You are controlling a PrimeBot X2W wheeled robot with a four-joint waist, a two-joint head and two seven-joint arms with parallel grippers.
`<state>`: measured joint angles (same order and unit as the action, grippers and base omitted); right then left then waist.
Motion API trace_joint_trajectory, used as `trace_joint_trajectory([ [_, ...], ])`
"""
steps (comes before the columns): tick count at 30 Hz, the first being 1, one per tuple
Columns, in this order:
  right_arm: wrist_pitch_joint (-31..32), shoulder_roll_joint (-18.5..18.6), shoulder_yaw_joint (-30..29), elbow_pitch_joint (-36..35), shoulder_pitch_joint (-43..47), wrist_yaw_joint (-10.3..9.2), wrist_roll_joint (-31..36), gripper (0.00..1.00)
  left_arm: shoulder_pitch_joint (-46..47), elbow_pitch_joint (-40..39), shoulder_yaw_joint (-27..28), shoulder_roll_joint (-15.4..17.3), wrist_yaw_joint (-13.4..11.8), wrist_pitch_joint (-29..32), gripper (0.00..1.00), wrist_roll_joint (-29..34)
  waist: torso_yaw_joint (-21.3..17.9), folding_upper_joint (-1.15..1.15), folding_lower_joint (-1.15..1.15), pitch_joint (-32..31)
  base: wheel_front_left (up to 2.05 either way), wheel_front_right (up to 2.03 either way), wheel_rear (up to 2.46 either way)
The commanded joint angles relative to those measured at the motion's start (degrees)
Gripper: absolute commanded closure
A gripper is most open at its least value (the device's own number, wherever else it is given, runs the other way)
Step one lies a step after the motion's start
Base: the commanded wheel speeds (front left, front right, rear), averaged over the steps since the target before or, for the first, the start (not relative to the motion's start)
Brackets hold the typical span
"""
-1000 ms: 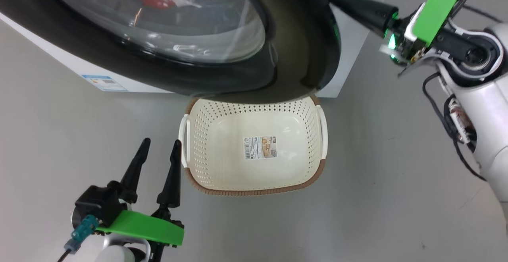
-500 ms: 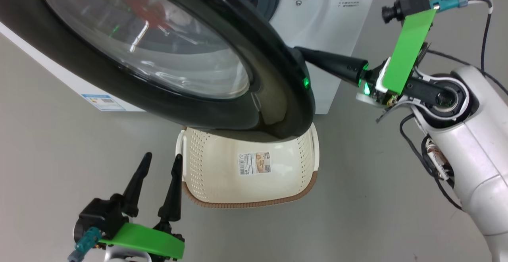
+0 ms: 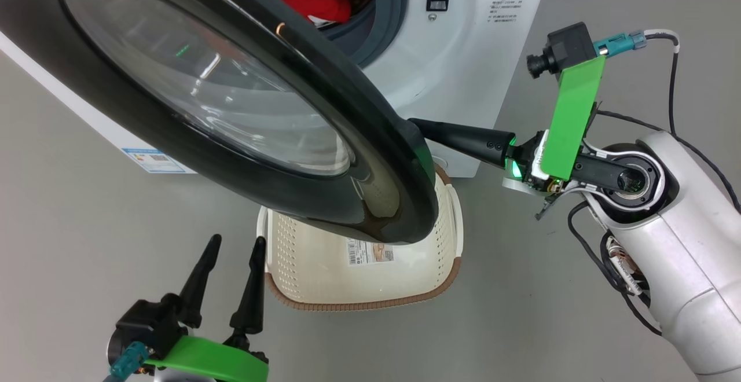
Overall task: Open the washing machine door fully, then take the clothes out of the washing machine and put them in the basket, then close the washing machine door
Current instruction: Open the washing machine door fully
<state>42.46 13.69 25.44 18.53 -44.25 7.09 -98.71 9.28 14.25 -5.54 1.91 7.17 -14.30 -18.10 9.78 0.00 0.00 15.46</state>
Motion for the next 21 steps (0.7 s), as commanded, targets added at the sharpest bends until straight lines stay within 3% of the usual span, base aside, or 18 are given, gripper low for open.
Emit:
trace_joint_trajectory([
  [1, 0.4, -1.12, 0.49, -1.88, 1.0, 0.4, 0.89, 1.0, -0.35, -1.57, 1.99, 0.97, 0.32, -0.7, 0.0, 0.64, 0.0, 0.0, 0.0, -0.02, 0.0, 0.0, 0.0],
  [12, -3.79, -1.0, -2.36, -0.49, 2.26, 0.4, 3.93, 0.98, -0.35, -1.76, 2.13, 0.97, 0.32, -0.7, 0.0, 0.25, 0.08, 0.0, 0.0, -0.53, 0.0, 0.0, 0.0],
  [13, -4.43, -0.92, -2.73, -0.4, 2.65, 0.4, 4.26, 0.85, -0.42, -1.77, 2.21, 0.97, 0.32, -0.7, 0.0, 0.24, 0.03, 0.0, 0.0, -0.65, 0.0, 0.0, 0.0],
  [15, -5.2, -0.74, -3.13, -0.29, 3.69, 0.4, 4.83, 0.78, -0.58, -1.83, 2.44, 0.97, 0.32, -0.7, 0.0, 0.27, -0.11, 0.0, 0.0, -0.88, 0.0, 0.0, 0.0],
  [19, -7.75, -0.15, -3.86, -0.1, 6.2, 0.4, 6.71, 0.52, -0.91, -1.87, 2.87, 0.97, 0.32, -0.7, 0.0, 0.4, -0.47, 0.0, 0.0, -1.33, 0.0, 0.0, 0.0],
  [21, -9.27, 0.16, -4.01, 0.12, 7.62, 0.4, 7.9, 0.23, -1.1, -1.93, 3.22, 0.97, 0.32, -0.7, 0.0, 0.46, -0.76, 0.0, 0.0, -1.52, 0.0, 0.0, 0.0],
])
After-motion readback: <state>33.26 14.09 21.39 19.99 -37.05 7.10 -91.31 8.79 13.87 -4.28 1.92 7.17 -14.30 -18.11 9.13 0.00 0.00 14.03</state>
